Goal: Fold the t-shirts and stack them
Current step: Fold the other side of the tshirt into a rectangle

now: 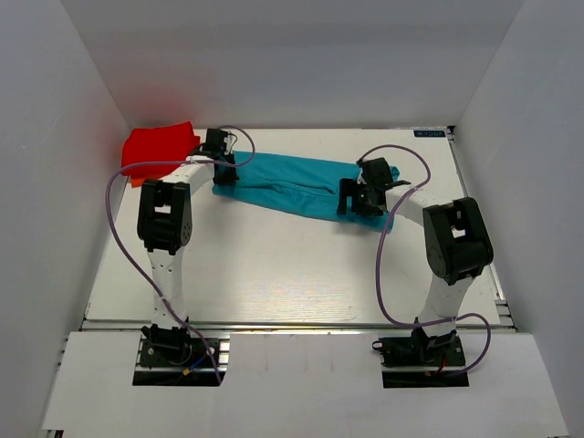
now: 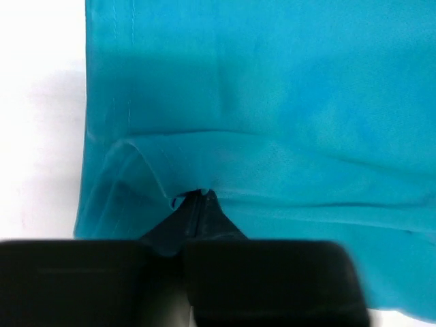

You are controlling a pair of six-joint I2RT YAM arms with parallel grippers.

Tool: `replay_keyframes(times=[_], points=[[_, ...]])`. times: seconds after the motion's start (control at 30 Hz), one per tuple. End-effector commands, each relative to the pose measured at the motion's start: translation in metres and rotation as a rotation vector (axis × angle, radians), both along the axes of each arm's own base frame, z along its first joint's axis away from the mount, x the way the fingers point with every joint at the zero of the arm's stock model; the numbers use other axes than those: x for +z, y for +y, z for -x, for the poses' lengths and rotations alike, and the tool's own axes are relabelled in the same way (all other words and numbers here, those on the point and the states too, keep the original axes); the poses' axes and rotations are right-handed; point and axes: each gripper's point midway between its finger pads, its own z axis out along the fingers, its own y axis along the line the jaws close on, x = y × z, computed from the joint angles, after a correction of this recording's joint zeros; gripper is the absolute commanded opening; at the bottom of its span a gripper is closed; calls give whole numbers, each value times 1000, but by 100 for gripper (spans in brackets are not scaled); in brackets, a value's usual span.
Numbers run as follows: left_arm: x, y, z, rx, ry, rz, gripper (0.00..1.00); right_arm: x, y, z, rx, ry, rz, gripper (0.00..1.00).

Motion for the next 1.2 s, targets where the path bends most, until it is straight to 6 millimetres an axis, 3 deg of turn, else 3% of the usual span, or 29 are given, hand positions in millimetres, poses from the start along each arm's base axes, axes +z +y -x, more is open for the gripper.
replay_keyframes(times=[0.0, 0.07, 0.23, 0.33, 0.37, 0.4, 0.5, 0.6, 0.63, 0.73, 0.77, 0.8, 0.87, 1.03, 1.17], points=[[18, 1, -21, 5, -58, -16, 0, -12, -10, 2, -8, 33, 40, 90], [19, -4, -22, -12, -63, 8, 0, -11, -10, 2, -8, 33, 42, 90], [54, -14, -29, -52, -150, 56, 0, -14, -11, 3, -10, 40, 50, 90], [74, -20, -45, -56, -214, 82, 0, -16, -12, 4, -7, 45, 53, 90], [61, -20, -46, -55, -177, 76, 0, -15, -13, 3, -8, 41, 54, 90], [74, -22, -58, -56, -206, 81, 0, -15, -12, 4, -4, 42, 53, 90], [62, -25, -71, -40, -167, 88, 0, -15, -13, 2, 2, 41, 62, 90], [64, -24, -86, 1, -181, 118, 0, -17, -13, 2, 8, 51, 68, 90], [54, -24, -87, 1, -169, 116, 0, -17, -12, 1, 11, 50, 70, 90], [59, -20, -101, 49, -194, 139, 31, -14, -12, -1, 16, 45, 70, 90], [57, -21, -103, 61, -191, 149, 49, -13, -12, 0, 16, 44, 69, 90], [62, -19, -106, 77, -205, 147, 94, -13, -12, 0, 18, 44, 71, 90], [62, -13, -107, 93, -205, 152, 98, -10, -17, -3, 2, 28, 95, 90], [103, -18, -105, 62, -293, 182, 100, -6, -16, -3, 4, 22, 89, 90], [102, -17, -97, 38, -286, 172, 100, -4, -14, -1, 8, 18, 75, 90]])
